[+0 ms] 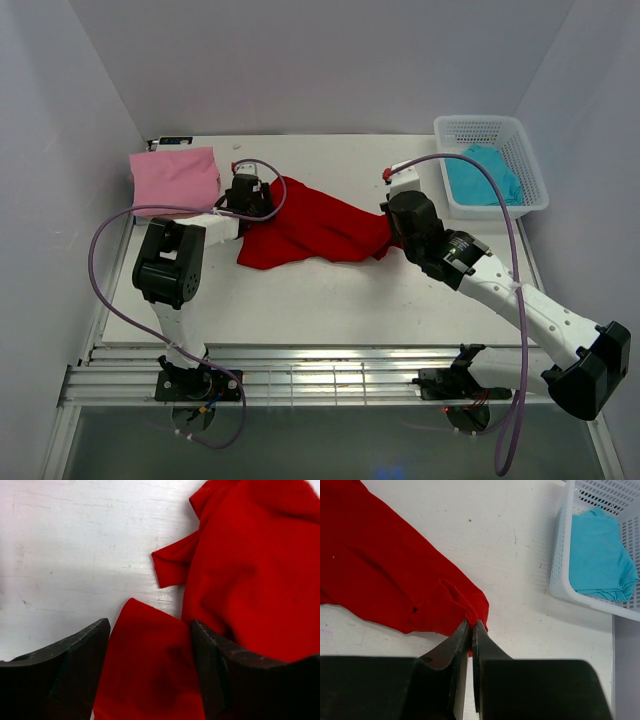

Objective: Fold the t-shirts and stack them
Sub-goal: Flatten the tshirt out

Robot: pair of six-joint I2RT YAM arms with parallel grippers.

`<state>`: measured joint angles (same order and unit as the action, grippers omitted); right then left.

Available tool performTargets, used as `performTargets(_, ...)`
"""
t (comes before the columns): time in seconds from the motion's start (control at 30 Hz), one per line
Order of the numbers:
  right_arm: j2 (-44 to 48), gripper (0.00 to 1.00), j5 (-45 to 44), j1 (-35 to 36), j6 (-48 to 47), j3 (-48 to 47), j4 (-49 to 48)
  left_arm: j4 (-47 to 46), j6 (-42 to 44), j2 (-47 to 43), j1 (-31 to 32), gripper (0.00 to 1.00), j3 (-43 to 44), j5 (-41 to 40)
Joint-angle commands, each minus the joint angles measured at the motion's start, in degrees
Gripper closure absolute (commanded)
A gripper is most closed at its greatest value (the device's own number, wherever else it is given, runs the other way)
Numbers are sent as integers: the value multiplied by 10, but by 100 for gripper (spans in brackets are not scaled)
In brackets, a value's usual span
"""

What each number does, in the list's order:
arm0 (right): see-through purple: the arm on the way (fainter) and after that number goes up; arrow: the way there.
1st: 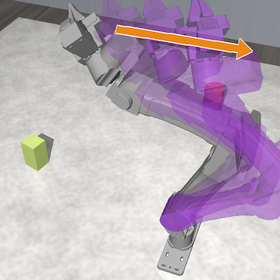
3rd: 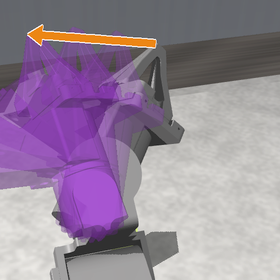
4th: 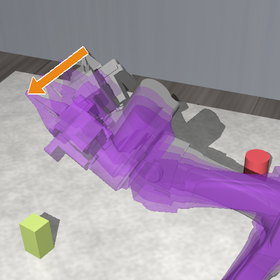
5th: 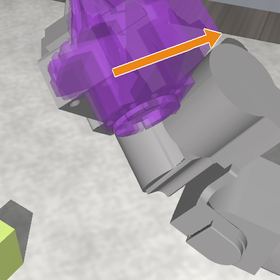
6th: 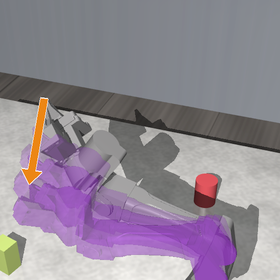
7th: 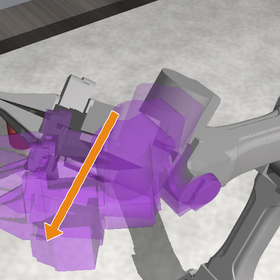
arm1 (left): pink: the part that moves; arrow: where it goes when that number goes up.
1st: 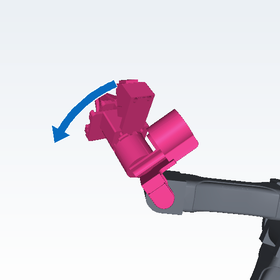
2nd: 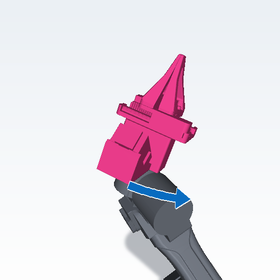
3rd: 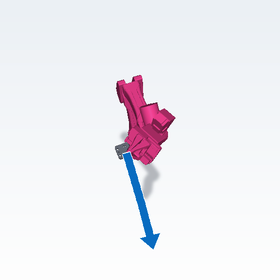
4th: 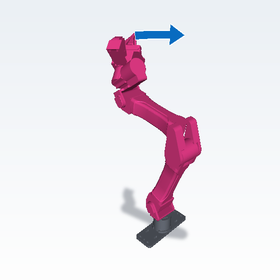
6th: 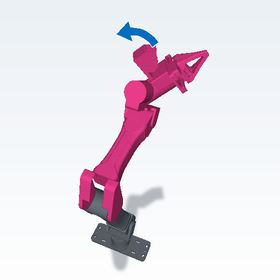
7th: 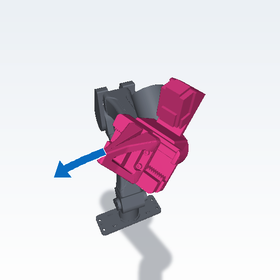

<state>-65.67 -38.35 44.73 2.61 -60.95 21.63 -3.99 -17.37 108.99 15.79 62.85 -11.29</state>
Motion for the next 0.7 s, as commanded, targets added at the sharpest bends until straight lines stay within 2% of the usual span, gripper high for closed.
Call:
performTargets(0.0, 7, 92, -7, -2, -1, 7, -34, 17, -7, -10, -5, 26, 15, -2)
performTargets(0.23, 3, 92, -9, -2, -1, 8, -34, 10, -14, -23, -7, 62, 14, -34)
performTargets(0.3, 0, 92, -7, -2, 0, 9, -35, 9, -13, -27, -7, 67, 15, -42)
performTargets(0.43, -1, 92, -2, -3, 2, 11, -34, 17, -14, -33, -7, 66, 25, -58)
performTargets(0.57, -2, 92, 0, -2, 0, 10, -35, 17, -17, -47, -6, 55, 27, -57)
performTargets(0.67, -4, 92, 6, -2, 0, 8, -34, 21, -15, -45, -7, 52, 33, -60)
